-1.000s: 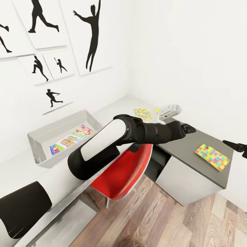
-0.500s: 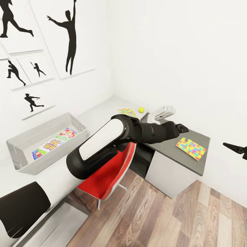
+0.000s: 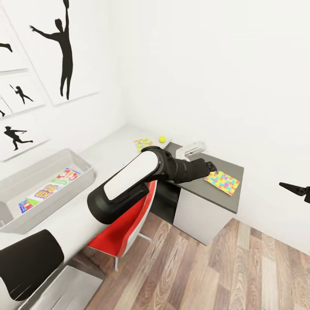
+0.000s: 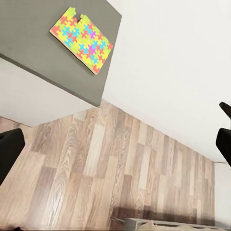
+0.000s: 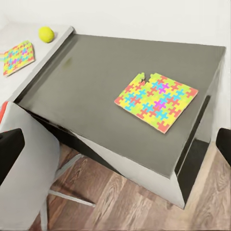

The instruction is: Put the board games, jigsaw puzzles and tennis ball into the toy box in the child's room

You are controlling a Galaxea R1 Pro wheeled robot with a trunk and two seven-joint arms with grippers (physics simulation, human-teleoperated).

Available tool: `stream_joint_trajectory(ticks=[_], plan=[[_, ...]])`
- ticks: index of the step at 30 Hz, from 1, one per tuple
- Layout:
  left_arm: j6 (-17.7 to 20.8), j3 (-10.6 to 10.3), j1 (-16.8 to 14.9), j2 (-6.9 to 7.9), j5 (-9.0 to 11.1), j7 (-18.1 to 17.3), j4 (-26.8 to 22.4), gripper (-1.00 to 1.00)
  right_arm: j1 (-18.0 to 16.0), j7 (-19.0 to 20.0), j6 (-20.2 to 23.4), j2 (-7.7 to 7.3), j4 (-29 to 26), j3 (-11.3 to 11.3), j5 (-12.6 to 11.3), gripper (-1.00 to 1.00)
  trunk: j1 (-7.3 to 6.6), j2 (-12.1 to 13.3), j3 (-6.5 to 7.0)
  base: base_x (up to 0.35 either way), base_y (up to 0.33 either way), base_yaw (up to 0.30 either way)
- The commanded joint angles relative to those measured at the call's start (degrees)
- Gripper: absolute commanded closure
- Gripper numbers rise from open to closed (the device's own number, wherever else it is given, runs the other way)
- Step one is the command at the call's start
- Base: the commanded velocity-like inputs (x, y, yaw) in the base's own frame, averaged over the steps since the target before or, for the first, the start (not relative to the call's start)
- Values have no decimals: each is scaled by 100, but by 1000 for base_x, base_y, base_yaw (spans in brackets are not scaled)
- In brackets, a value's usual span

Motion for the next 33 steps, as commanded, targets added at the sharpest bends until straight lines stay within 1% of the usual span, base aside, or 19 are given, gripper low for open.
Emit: stream_joint_trajectory(ticks=[1, 3, 5, 6, 7, 9, 11, 12, 13, 14, 15, 16, 17, 20, 25, 33], plan=[[36, 3, 13, -6, 5, 38, -3, -100, -11, 45, 90, 3, 0, -11, 94, -100, 3, -12, -3, 0, 0, -223], [49, 11, 44, -4, -12, 66, -8, -100, -14, 45, 160, 27, 0, -24, 313, -100, 3, -12, 11, 0, 0, -223], [107, 13, 37, 4, -19, 93, -8, -100, -17, 42, 160, 41, 0, -16, 370, -100, 3, -12, 25, 0, 0, -223], [240, 49, 59, 25, -10, 192, 1, -100, -24, 40, 160, 54, 0, -6, 465, -100, 3, -12, 32, 0, 0, -222], [407, 334, 178, 236, 44, 279, -39, -100, -28, 43, 160, 62, 0, 2, 540, -100, 3, -12, 39, 0, 0, -222], [524, 533, 293, 373, 58, 294, -150, -100, -29, 43, 160, 64, 0, 1, 563, -100, 3, -12, 53, 0, 0, -222], [644, 736, 463, 478, 64, 298, -256, -100, -30, 44, 160, 69, 0, 4, 577, -100, 3, -12, 68, 0, 0, -222], [756, 964, 666, 546, 63, 295, -325, -100, -30, 44, 160, 73, 0, 17, 586, -100, 3, -12, 75, 0, 0, -222], [860, 1213, 856, 590, 46, 293, -371, -100, -30, 44, 160, 78, 0, 51, 593, -100, 3, -12, 82, 0, 0, -222], [911, 1333, 935, 606, 39, 293, -389, -100, -30, 44, 160, 79, 0, 78, 597, -100, 3, -12, 89, 0, 0, -222], [1018, 1541, 1057, 628, 26, 292, -413, -100, -31, 44, 160, 81, 0, 142, 602, -100, 3, -12, 96, 0, 0, -222], [1073, 1622, 1101, 636, 22, 292, -422, -100, -31, 44, 160, 82, 0, 173, 603, -100, 3, -12, 103, 0, 0, -222], [1219, 1777, 1186, 650, 13, 302, -445, -100, -31, 47, 160, 84, 0, 246, 604, -100, 3, -12, 110, 0, 0, -222], [1318, 1874, 1234, 647, 2, 316, -458, -100, -30, 51, 160, 85, 0, 292, 607, -100, 3, -12, 131, 0, 0, -222], [1358, 1949, 1266, 644, -10, 320, -453, -100, -26, 52, 160, 85, 0, 318, 608, -100, 3, -12, 166, 0, 0, -221], [1373, 1968, 1278, 624, -14, 302, -451, -100, -22, 53, 160, 85, 0, 324, 609, -100, 3, -12, 222, 0, 0, -220]])
